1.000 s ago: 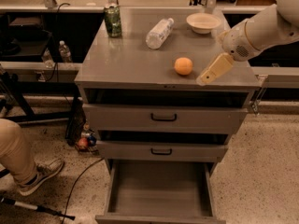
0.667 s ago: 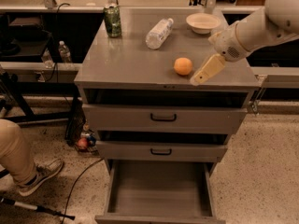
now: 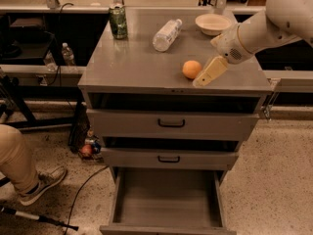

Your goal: Place orange into bottom drawer

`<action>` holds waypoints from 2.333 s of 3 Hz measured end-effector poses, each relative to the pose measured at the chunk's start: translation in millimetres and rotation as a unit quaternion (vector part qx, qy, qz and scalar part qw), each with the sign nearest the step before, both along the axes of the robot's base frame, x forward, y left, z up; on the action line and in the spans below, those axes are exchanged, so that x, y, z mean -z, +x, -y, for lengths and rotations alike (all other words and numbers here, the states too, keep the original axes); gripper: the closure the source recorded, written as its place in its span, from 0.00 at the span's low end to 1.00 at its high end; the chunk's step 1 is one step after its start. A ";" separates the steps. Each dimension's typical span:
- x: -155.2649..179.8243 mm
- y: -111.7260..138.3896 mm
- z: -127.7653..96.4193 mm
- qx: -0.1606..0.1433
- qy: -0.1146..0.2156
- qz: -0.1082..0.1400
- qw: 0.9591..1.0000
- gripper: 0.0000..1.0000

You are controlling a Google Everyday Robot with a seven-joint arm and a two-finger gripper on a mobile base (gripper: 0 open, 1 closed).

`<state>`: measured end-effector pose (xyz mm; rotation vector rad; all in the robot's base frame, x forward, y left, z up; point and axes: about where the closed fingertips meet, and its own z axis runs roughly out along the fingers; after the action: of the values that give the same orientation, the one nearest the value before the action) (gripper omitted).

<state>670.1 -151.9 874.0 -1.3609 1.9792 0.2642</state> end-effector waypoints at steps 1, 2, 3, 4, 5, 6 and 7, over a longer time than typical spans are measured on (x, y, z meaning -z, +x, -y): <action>6.7 6.0 -3.0 0.004 0.001 -0.012 1.000 0.00; 19.4 11.3 -8.6 0.010 0.004 -0.027 1.000 0.00; 22.4 12.5 -10.4 0.011 0.005 -0.030 0.999 0.00; 29.1 15.3 -15.9 0.009 0.009 -0.036 0.999 0.24; 32.5 17.0 -17.9 0.010 0.013 -0.039 0.999 0.47; 33.2 18.4 -23.3 0.004 0.019 -0.038 0.999 0.70; 17.3 10.1 -23.7 -0.004 0.031 -0.020 0.999 0.93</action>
Offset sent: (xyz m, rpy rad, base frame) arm 0.0148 0.0075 -0.0236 0.0146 0.0703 -0.0387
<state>680.3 -128.2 856.7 -1.3347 1.9812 0.3563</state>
